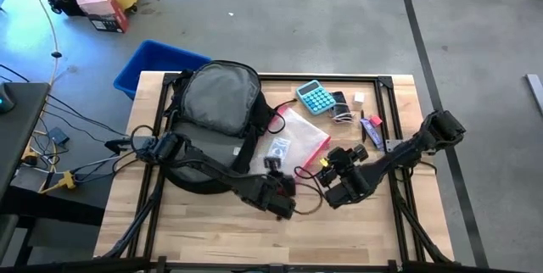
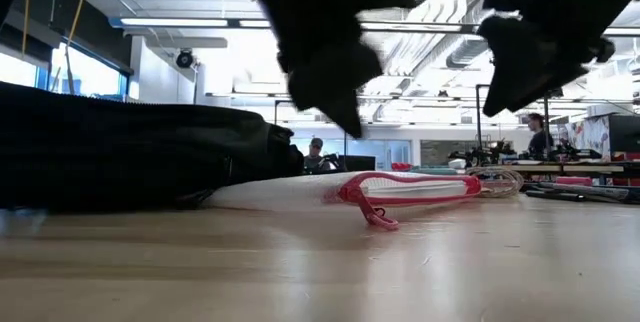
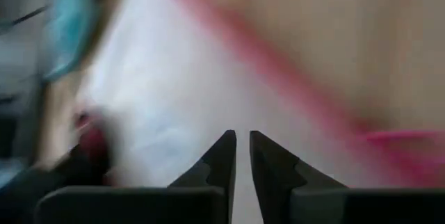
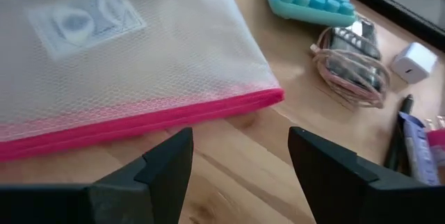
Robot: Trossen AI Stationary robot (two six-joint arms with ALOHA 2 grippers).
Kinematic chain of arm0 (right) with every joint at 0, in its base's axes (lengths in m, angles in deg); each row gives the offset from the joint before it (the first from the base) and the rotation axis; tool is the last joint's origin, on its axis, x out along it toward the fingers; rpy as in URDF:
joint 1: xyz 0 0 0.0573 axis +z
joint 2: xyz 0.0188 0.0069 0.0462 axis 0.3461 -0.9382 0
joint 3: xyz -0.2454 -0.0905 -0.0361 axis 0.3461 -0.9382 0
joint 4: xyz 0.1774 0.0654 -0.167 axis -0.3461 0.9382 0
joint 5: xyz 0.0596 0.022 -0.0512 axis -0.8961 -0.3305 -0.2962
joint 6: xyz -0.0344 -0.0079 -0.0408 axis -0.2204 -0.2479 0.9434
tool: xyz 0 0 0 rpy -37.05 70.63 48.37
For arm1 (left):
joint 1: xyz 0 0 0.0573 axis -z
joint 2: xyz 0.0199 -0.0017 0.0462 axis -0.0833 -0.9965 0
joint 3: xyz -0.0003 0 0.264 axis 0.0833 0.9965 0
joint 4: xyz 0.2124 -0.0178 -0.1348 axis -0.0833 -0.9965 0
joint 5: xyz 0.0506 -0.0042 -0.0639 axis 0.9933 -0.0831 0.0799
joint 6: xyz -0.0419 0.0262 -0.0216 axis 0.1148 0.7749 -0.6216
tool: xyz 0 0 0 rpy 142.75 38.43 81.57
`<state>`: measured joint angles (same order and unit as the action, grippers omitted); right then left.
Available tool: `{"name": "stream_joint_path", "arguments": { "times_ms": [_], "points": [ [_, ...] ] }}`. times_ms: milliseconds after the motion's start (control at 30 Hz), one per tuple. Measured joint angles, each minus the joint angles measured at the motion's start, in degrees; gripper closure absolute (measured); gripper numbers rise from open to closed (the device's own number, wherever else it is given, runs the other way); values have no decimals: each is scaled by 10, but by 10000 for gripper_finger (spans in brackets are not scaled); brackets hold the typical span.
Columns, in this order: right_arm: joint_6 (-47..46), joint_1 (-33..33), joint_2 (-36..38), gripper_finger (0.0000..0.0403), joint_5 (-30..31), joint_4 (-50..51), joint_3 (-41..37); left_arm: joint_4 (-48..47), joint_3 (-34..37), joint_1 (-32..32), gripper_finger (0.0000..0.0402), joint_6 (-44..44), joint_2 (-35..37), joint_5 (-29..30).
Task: Unpack backpack
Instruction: Prepare the pink zip bag
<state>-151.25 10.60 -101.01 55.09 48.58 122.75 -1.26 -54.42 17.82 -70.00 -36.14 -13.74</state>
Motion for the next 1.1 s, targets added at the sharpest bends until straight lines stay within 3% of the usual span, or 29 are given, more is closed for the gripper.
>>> {"name": "stream_joint_path", "arguments": {
  "times_ms": [100,333,500,600,733,867,1100],
  "points": [
    [-13,9,0,181,15,25,19,93,16,-1,334,26,0,-58],
    [-11,15,0,181,47,25,40,106,20,-1,248,93,-25,-51],
    [-11,14,-1,181,47,26,41,105,20,12,212,150,-49,76],
    [-11,14,-1,181,47,26,41,104,20,19,207,161,-53,138],
    [-11,14,-1,181,47,25,41,46,13,10,210,109,-53,146],
    [-11,14,-1,181,45,25,41,-32,8,-13,219,20,-53,137],
    [-11,14,-1,181,45,26,41,-26,-9,-11,226,-26,-42,72]
  ]
}}
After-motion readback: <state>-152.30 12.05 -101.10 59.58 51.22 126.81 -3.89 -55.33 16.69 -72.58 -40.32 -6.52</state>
